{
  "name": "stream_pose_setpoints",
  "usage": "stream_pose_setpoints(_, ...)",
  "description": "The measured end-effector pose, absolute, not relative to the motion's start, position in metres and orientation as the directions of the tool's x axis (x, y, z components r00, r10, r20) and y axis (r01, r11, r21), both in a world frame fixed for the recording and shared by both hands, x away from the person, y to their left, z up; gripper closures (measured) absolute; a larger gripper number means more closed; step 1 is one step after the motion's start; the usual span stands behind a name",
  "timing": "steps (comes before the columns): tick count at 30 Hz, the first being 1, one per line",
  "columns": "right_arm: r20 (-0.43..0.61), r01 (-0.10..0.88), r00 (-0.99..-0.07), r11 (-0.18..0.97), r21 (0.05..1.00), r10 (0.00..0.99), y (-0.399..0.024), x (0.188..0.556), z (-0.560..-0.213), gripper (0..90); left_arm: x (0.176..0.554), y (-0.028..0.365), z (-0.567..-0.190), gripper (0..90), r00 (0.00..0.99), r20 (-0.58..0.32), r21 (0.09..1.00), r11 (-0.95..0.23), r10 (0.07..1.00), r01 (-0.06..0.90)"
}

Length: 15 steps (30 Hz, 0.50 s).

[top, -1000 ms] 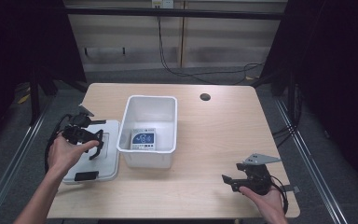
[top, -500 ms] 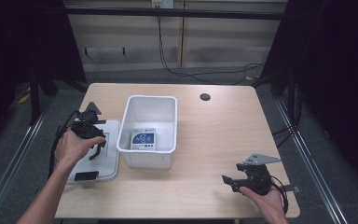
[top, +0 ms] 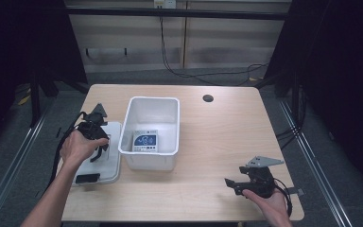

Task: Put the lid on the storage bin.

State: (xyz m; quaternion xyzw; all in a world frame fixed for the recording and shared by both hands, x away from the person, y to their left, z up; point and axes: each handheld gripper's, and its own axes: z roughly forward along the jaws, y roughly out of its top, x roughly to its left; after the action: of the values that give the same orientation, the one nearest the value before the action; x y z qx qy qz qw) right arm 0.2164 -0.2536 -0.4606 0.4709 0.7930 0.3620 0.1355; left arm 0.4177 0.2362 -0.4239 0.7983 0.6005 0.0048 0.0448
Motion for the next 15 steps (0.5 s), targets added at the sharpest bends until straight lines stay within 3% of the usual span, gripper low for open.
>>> stream_pose_setpoints(8,0.125,0.648,-0.521,0.296,0.702,0.844,-0.2538,0.2171,-0.4609,23.9,0.4198,0.2422,-0.4208,68.6,0.260,-0.074,0.086,-0.254,0.963,0.964)
stream_pose_setpoints(15,0.125,0.647,-0.521,0.296,0.702,0.844,-0.2536,0.2161,-0.4606,23.9,0.4229,0.2419,-0.4269,66.5,0.253,-0.086,0.061,-0.249,0.964,0.967)
